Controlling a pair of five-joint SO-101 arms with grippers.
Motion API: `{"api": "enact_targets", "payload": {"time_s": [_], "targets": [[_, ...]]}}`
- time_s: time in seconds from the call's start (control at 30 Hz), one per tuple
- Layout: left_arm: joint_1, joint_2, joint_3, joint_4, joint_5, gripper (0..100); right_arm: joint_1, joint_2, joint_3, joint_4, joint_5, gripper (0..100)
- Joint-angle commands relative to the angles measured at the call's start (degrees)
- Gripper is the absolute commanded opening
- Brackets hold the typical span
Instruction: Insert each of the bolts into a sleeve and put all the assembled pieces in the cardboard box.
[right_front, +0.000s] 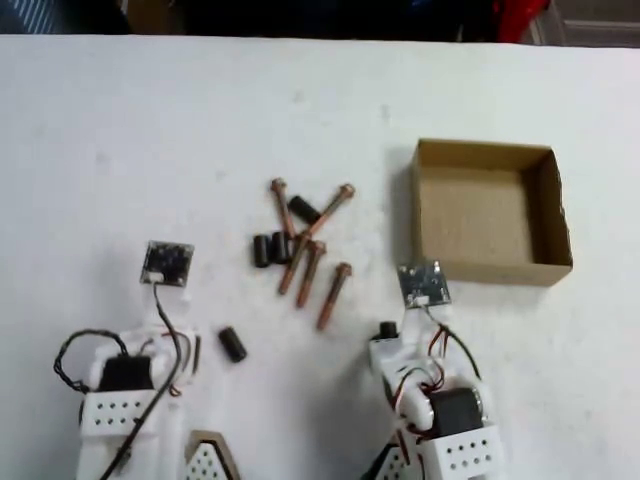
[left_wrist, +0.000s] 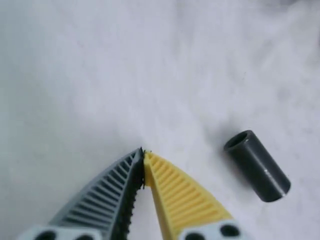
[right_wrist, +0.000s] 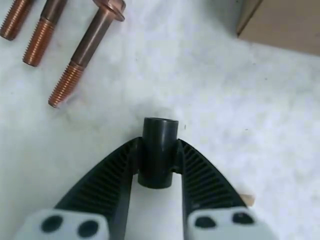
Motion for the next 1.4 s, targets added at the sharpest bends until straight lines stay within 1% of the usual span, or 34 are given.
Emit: {"api": "enact_targets", "payload": {"time_s": [0.0,0.43,0.57,0.7,1.13,1.27,1.37], "targets": [[-0.22,-3.03,0.26,-1.32,-0.35,2,0.48,-0.66,-0.44,0.22,-0.62,1.8],[-0.31,-19.12,5.54,-0.88,-0.44,2,0.48,-0.66,-0.44,0.22,-0.62,1.8],[-0.22,-23.69,5.54,5.19,-0.62,3,0.48,-0.66,-0.44,0.22,-0.62,1.8],[-0.22,-26.42,5.36,8.88,-0.53,3,0.48,-0.66,-0.44,0.22,-0.62,1.8],[-0.40,-27.38,5.27,10.90,-0.70,3,0.48,-0.66,-0.44,0.22,-0.62,1.8],[-0.66,-27.38,3.52,13.80,-0.62,3,0.48,-0.66,-0.44,0.22,-0.62,1.8],[-1.98,-27.21,2.81,14.07,-0.70,3,0.48,-0.66,-0.44,0.22,-0.62,1.8]]}}
